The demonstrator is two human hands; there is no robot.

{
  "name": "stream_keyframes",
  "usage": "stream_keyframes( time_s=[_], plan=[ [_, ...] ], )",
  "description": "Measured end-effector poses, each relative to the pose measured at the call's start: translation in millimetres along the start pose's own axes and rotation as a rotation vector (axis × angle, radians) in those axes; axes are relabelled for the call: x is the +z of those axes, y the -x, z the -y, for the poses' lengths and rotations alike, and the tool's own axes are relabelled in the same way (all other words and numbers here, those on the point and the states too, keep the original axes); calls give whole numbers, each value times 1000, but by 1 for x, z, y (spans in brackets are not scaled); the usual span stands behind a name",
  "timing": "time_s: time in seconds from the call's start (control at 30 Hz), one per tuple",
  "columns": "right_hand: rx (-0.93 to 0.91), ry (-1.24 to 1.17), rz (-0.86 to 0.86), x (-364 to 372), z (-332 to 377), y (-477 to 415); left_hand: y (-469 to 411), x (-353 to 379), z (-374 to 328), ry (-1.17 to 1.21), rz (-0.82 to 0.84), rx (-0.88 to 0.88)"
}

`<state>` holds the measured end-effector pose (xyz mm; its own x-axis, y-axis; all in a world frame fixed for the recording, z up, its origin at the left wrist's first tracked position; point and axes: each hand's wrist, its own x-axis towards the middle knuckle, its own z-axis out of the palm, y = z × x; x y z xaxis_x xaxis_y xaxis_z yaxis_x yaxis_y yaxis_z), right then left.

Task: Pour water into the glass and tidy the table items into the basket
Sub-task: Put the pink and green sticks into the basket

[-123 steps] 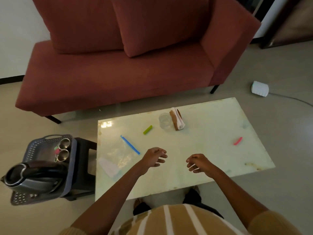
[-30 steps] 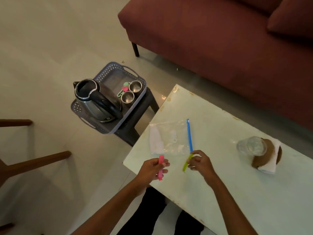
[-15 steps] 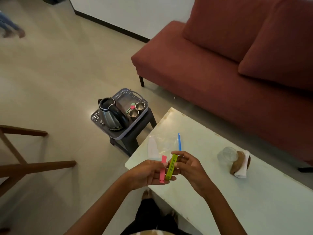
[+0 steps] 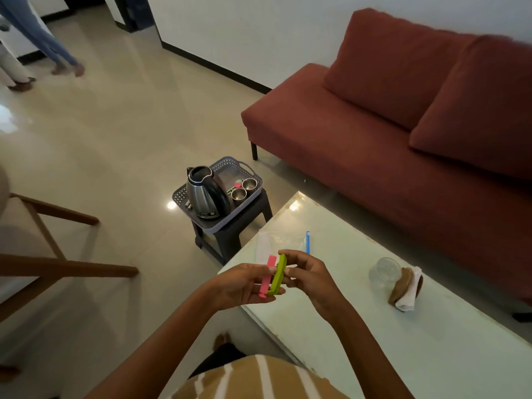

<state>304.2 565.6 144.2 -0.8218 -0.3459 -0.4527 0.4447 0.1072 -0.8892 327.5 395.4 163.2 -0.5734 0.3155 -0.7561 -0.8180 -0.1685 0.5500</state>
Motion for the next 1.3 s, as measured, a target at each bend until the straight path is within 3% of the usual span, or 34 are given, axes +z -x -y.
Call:
stream_keyframes(
  time_s=[0.37, 0.63, 0.77, 0.9, 1.3],
  plan=[
    [-30, 36, -54, 117, 24, -69, 15, -126, -38, 19, -36, 14],
    [32, -31, -61, 224, 58, -137, 40, -256, -81, -186, 1, 99],
    [27, 74, -65, 260, 70, -165, 47, -299, -101, -266, -18, 126],
    [27, 147, -79, 278, 84, -191, 41, -328, -122, -331, -5, 137],
    [137, -12, -90, 278, 117, -316, -38, -383, -227, -545, 38, 46]
  ],
)
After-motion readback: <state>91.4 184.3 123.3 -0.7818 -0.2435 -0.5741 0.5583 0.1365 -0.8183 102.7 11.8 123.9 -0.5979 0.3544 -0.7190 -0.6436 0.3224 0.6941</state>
